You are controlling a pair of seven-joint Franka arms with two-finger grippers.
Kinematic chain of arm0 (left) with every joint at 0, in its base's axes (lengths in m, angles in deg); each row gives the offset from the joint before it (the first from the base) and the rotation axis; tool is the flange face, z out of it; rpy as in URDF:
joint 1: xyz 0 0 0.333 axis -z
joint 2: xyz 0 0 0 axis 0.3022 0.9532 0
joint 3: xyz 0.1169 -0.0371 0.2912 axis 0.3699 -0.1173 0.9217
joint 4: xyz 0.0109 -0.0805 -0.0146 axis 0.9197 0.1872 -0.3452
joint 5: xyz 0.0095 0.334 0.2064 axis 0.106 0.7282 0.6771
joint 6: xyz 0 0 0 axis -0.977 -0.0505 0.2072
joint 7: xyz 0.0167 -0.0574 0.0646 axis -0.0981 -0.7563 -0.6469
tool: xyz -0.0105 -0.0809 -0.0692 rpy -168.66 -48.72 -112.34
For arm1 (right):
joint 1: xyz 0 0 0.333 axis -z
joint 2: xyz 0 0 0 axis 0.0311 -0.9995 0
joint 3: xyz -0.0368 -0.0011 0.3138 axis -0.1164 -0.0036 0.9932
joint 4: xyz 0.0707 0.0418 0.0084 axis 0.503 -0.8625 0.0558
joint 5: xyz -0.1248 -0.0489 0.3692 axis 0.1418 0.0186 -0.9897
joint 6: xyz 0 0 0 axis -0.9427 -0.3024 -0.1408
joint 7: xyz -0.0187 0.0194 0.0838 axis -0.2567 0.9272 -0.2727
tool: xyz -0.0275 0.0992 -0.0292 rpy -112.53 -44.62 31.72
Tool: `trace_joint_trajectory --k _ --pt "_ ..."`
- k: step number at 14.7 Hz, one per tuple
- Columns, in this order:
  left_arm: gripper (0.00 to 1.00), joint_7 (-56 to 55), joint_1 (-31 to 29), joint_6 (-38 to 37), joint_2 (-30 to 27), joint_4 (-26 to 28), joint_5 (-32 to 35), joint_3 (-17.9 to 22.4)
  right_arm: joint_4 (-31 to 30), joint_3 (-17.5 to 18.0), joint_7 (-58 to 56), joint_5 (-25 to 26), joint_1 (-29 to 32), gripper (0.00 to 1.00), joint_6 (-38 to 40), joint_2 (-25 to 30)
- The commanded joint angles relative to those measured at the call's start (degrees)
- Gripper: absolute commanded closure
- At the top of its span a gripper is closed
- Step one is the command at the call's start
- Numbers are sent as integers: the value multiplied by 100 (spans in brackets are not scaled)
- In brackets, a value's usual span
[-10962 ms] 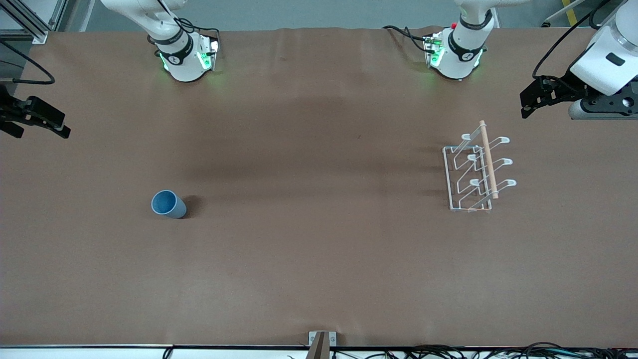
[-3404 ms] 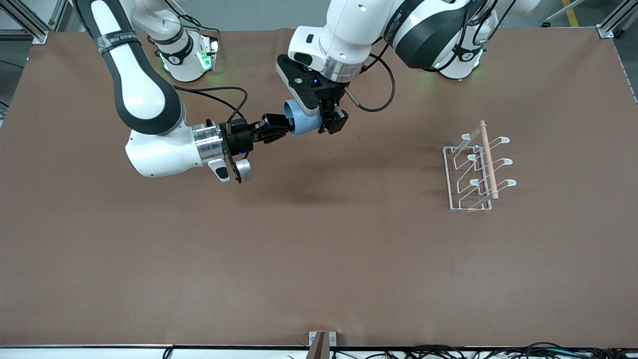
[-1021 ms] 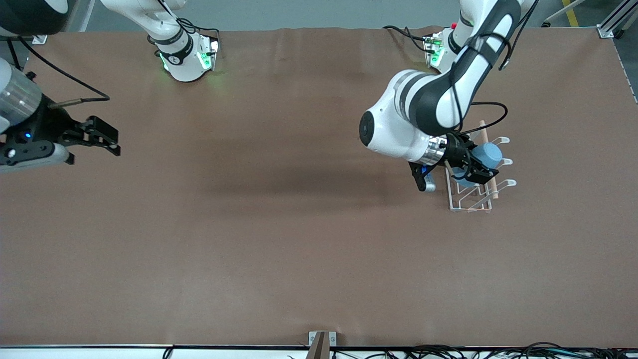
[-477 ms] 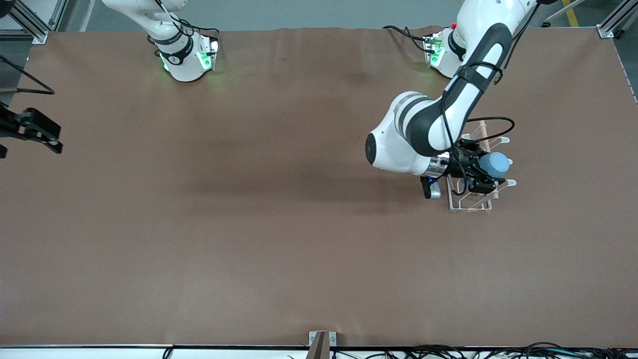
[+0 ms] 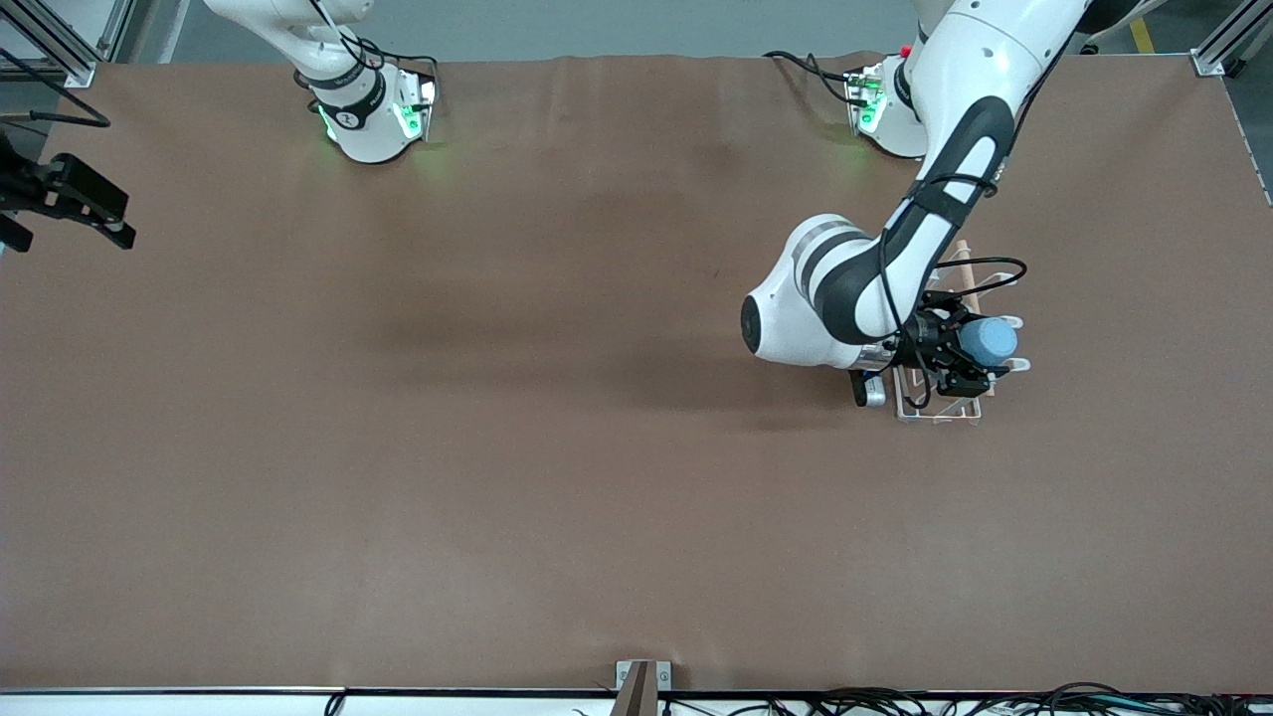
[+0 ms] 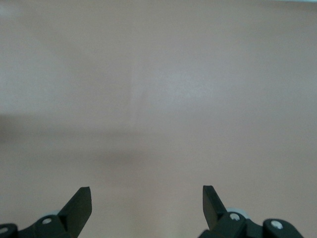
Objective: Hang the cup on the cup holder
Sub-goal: 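Lower the cup onto a rack hook with the left gripper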
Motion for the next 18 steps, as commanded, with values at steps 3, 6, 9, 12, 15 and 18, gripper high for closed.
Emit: trace_joint_trajectory --k 3,6,9,12,15,18 --pt "53 97 28 -60 166 -8 129 -14 -171 -1 567 -345 59 1 -73 203" --pt "53 88 10 -42 315 -35 251 -14 -135 -1 558 -345 85 1 -55 142" --pt "51 79 1 -7 368 -70 305 -14 -188 -1 575 -354 68 1 24 133" --pt "48 35 10 19 464 -70 392 -14 -197 -1 532 -354 76 1 50 141" --pt "19 -9 10 19 518 -79 436 -14 -214 -9 523 -354 85 1 -2 142" --pt "0 -342 28 10 509 -79 428 -14 -223 -9 514 -345 85 1 -46 141"
